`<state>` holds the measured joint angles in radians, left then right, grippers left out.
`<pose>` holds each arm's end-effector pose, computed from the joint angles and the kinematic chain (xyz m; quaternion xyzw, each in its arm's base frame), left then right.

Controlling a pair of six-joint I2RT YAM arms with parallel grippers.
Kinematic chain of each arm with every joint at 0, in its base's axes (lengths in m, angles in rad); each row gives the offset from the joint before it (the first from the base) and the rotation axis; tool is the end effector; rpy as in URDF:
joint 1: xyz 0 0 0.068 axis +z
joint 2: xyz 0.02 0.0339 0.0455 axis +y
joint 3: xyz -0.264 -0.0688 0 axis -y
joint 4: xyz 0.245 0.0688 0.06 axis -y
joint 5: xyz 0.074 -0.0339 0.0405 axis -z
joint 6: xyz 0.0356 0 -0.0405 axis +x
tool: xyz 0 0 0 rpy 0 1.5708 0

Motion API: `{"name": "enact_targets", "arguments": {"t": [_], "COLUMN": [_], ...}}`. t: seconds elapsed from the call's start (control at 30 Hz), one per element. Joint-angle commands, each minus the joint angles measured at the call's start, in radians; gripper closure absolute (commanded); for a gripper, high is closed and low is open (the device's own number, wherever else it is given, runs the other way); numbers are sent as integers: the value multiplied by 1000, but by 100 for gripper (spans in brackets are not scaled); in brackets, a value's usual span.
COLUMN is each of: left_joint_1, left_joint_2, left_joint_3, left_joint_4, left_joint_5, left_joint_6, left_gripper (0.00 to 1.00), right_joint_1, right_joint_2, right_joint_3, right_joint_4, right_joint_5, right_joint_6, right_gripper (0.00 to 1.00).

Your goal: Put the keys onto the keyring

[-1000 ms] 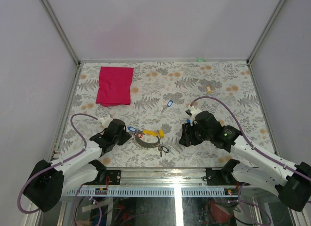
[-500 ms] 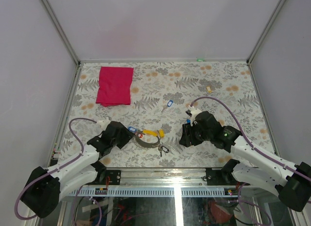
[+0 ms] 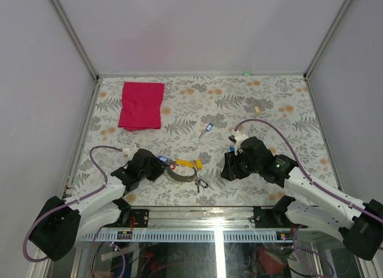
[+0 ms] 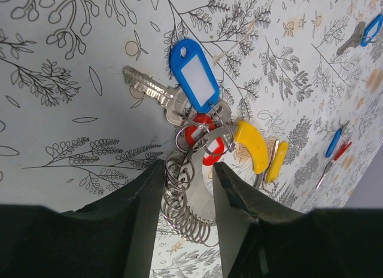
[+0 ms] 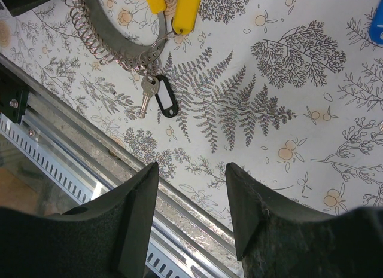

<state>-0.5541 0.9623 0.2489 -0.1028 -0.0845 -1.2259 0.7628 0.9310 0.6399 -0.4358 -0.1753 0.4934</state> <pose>0.1450 -0.0862 0.1354 -0.3209 0.8718 -0.2613 0.2622 0.1372 0.1398 0.2400 -0.1576 0.8957 0.3043 0.2832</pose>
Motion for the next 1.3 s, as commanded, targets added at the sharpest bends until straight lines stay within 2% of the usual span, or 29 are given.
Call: {"name": "enact_targets", "arguments": {"t": [0.0,0.3,0.67,0.87,1.07,1.27], "left_joint_1": [5,6,6,5,-11,-144], "left_joint_2": [17,33,0,-9,41,98], "left_joint_3": [-16,-5,74,197,346,496], "left_joint_4": [61,50,-85,-165,-236,-276], "left_joint_5": [7,-18,-86,-82,-9,3], "left_joint_6": [-4,14,97,264,467,660], "left_gripper": [64,79,100,100,100,100], "right_joint_1": [-2,-2,-2,-2,-2,-3], "right_joint_2": [-13,-9,-12,-20,-36,-99], "right_joint_3": [1,2,1,3,5,12], "right_joint_4": [6,5,2,-2,-4,-23], "right_joint_5": [5,7,10,14,18,61], "right_joint_6": [-21,-27,-27,-27,-28,-37], "right_gripper": [44,44,44,44,44,44]}}
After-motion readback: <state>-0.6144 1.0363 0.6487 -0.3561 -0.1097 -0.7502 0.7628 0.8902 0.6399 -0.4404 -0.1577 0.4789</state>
